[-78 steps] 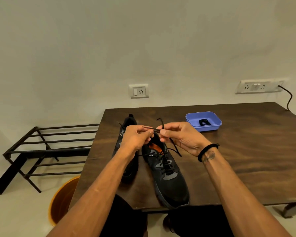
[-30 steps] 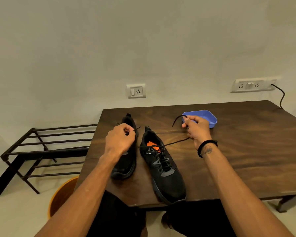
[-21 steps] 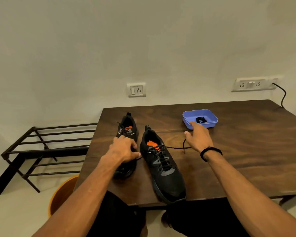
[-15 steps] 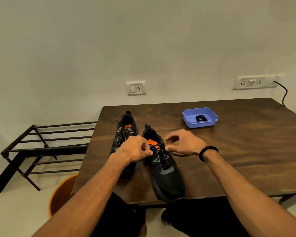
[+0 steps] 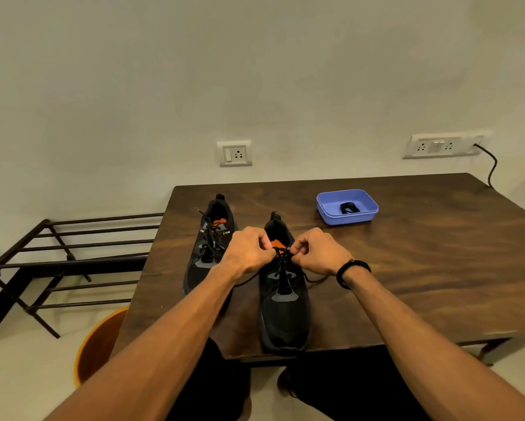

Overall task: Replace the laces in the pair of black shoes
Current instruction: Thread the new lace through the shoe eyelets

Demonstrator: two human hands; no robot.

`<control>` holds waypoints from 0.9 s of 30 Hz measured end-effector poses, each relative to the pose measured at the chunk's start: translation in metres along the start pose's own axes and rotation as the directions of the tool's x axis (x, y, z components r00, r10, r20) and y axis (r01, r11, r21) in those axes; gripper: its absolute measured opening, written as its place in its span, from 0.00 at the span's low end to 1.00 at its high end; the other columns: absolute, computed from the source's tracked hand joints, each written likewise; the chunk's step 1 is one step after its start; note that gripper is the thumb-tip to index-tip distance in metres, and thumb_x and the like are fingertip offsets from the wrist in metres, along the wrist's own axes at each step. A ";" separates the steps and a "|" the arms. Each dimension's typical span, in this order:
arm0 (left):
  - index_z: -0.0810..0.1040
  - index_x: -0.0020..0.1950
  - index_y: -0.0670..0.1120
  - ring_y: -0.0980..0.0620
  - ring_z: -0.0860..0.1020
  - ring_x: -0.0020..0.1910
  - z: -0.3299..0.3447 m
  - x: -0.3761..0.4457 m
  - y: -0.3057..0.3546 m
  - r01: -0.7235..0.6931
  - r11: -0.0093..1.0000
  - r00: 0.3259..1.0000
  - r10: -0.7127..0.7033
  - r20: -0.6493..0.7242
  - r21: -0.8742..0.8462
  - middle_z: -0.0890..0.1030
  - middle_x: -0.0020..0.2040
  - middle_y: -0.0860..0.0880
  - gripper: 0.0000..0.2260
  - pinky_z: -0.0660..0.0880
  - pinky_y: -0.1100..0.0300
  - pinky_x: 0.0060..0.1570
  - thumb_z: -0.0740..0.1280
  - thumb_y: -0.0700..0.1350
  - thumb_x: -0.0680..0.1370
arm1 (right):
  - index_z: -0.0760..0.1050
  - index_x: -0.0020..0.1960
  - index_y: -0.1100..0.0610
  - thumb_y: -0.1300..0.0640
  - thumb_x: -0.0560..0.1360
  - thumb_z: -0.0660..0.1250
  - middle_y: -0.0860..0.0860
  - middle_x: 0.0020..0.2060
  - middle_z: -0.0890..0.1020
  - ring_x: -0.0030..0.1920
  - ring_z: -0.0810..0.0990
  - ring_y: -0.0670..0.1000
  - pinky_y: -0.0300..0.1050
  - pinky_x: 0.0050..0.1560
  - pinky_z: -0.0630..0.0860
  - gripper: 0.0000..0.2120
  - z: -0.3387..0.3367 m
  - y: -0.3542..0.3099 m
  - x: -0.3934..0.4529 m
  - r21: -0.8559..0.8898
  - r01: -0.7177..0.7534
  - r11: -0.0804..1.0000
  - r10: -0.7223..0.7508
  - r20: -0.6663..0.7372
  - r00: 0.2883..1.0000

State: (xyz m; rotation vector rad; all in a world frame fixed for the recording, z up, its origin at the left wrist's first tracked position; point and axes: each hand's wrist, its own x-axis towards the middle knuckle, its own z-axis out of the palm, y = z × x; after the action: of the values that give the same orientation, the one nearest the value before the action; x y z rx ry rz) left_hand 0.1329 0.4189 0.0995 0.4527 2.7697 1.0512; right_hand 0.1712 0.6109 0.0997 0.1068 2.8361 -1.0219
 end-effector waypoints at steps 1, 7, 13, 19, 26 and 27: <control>0.82 0.39 0.49 0.56 0.83 0.44 0.000 0.001 0.001 0.004 1.000 1.000 -0.004 0.029 -0.006 0.86 0.43 0.54 0.04 0.82 0.57 0.52 0.75 0.43 0.72 | 0.86 0.45 0.55 0.63 0.74 0.73 0.48 0.38 0.86 0.39 0.83 0.44 0.40 0.45 0.80 0.06 -0.003 0.003 0.000 0.014 -0.008 1.000 0.008 -0.009 1.000; 0.82 0.40 0.45 0.55 0.83 0.42 -0.011 0.000 -0.010 0.021 0.991 0.993 -0.036 0.113 0.129 0.85 0.41 0.50 0.03 0.81 0.60 0.45 0.74 0.40 0.73 | 0.87 0.47 0.53 0.61 0.78 0.73 0.49 0.37 0.87 0.39 0.84 0.42 0.38 0.44 0.77 0.05 -0.012 0.013 0.005 0.006 0.017 1.000 -0.017 0.060 0.998; 0.82 0.39 0.47 0.52 0.84 0.42 -0.013 0.002 -0.011 0.061 0.975 0.989 -0.088 0.122 0.215 0.85 0.40 0.49 0.04 0.82 0.56 0.47 0.71 0.39 0.73 | 0.86 0.45 0.52 0.60 0.78 0.73 0.45 0.37 0.85 0.40 0.82 0.41 0.35 0.40 0.73 0.05 -0.028 0.018 0.006 -0.075 -0.013 0.997 0.021 0.116 0.993; 0.87 0.43 0.44 0.51 0.86 0.41 -0.022 -0.002 -0.021 0.158 0.974 0.939 -0.199 0.281 0.162 0.87 0.40 0.47 0.08 0.84 0.57 0.47 0.72 0.45 0.79 | 0.85 0.49 0.63 0.59 0.77 0.75 0.53 0.37 0.85 0.34 0.81 0.45 0.40 0.37 0.79 0.06 -0.041 0.026 -0.004 0.112 -0.190 0.975 0.140 0.352 0.925; 0.88 0.48 0.48 0.56 0.80 0.42 -0.034 -0.012 -0.002 0.230 0.883 0.922 -0.063 0.382 -0.409 0.85 0.43 0.51 0.11 0.78 0.61 0.44 0.72 0.54 0.79 | 0.81 0.47 0.62 0.57 0.77 0.73 0.54 0.37 0.77 0.39 0.75 0.48 0.48 0.51 0.83 0.07 -0.049 0.031 -0.010 0.520 -0.288 0.804 -0.058 0.551 0.832; 0.89 0.49 0.50 0.54 0.82 0.50 -0.032 -0.010 0.000 0.215 0.870 0.933 -0.048 0.358 -0.444 0.86 0.49 0.52 0.09 0.80 0.58 0.51 0.73 0.54 0.79 | 0.82 0.47 0.61 0.58 0.77 0.73 0.54 0.40 0.79 0.41 0.77 0.48 0.49 0.53 0.83 0.06 -0.048 0.029 -0.011 0.577 -0.281 0.767 -0.094 0.534 0.841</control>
State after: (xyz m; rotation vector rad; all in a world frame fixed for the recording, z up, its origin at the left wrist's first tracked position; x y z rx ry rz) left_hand 0.1345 0.3962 0.1235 0.3245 2.1102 1.4124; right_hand 0.1803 0.6640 0.1195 0.0204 1.8623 -1.6457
